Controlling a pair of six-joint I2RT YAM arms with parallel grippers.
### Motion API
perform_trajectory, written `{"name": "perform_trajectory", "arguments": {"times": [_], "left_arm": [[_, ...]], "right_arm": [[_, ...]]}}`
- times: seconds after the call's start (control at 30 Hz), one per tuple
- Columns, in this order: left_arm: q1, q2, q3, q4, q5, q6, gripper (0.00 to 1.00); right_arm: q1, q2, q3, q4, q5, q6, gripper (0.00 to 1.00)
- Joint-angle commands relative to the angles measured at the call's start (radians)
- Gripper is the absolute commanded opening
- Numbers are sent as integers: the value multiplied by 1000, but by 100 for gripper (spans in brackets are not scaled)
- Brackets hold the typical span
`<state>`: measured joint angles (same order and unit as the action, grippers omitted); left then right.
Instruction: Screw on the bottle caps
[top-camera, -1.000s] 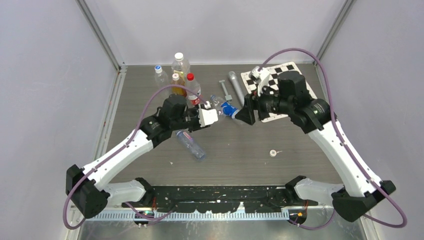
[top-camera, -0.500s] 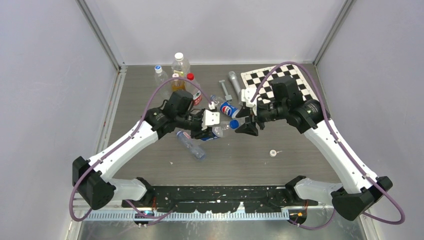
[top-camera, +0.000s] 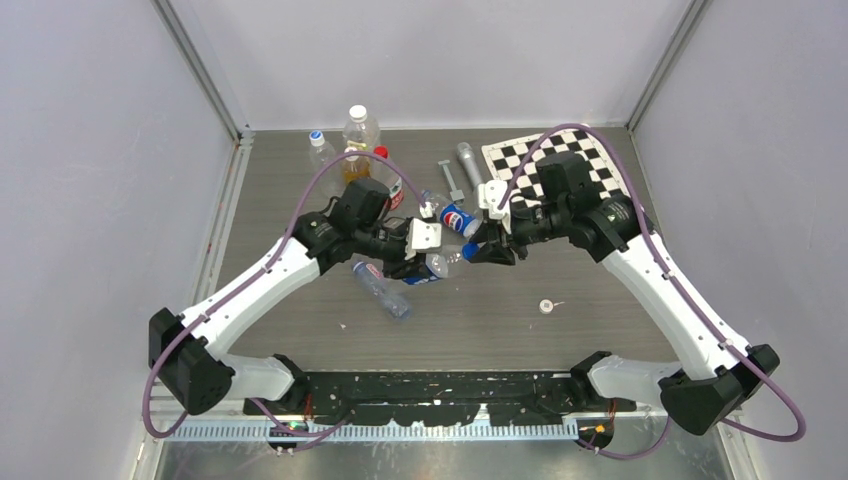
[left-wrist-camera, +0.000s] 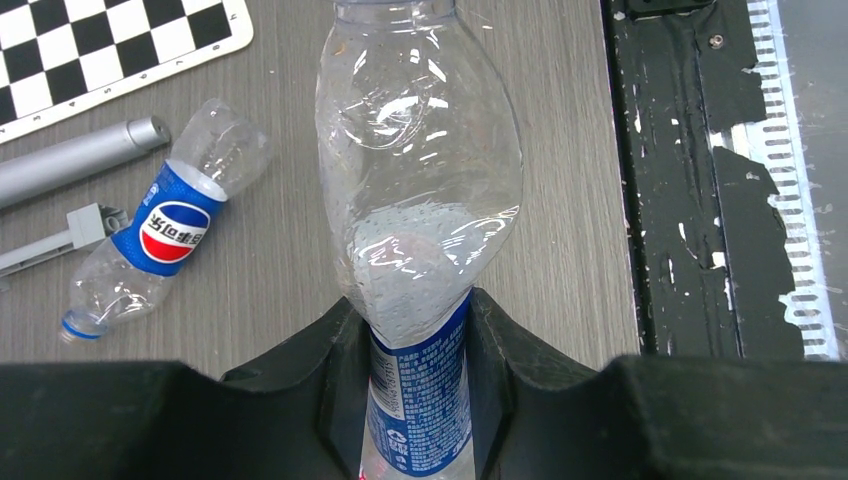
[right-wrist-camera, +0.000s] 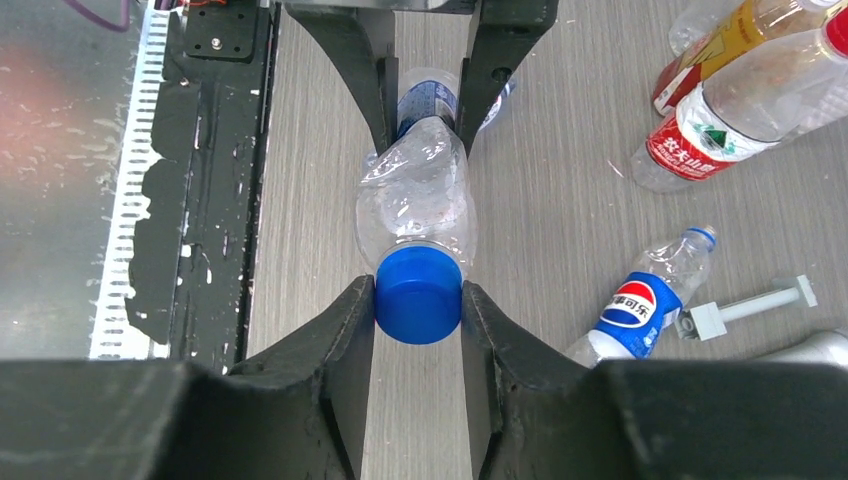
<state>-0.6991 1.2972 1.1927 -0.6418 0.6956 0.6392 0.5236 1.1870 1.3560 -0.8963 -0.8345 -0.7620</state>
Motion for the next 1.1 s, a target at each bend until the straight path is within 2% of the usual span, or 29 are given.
{"name": "perform_trajectory", "arguments": {"times": [0.0,0.07,0.1,0.13,0.2,0.3,0.4,0.53,0.57,0.67,0.83,0.93,1.0,1.03,1.07], "left_arm": [[4,0,55,12,38,-4,0],[4,-2,56,27,34,-17,0],[4,-6,54,44,26,-30,0],[4,-11,45,69,14,-46,0],[3,-29,19,146,-29,-93,0],[-2,-62,-46,275,-117,-145,0],[-36,-97,-108,390,-282,-134,0],[-153,-145,-214,575,-543,-55,0],[-183,-156,-246,638,-600,-18,0],[-291,-168,-323,803,-782,119,0],[-375,-143,-391,978,-935,261,0],[-373,-135,-386,931,-963,241,0],[-345,-140,-367,837,-930,174,0],[-316,-147,-355,780,-882,127,0],[-283,-157,-348,731,-823,72,0]], "right_arm": [[8,15,43,-3,9,-5,31],[8,22,42,1,24,19,19],[9,25,43,7,39,54,7],[9,30,43,27,48,78,2],[10,38,39,80,90,207,1],[9,51,29,181,237,577,1],[8,93,55,210,348,797,1],[-7,159,96,177,465,1104,1],[-17,167,100,156,474,1228,1],[-61,222,109,124,446,1466,1],[-69,259,83,141,452,1572,1],[-74,249,83,160,454,1544,1],[-78,235,92,182,430,1467,9],[-80,225,101,192,400,1431,20],[-82,220,106,196,385,1353,26]]}}
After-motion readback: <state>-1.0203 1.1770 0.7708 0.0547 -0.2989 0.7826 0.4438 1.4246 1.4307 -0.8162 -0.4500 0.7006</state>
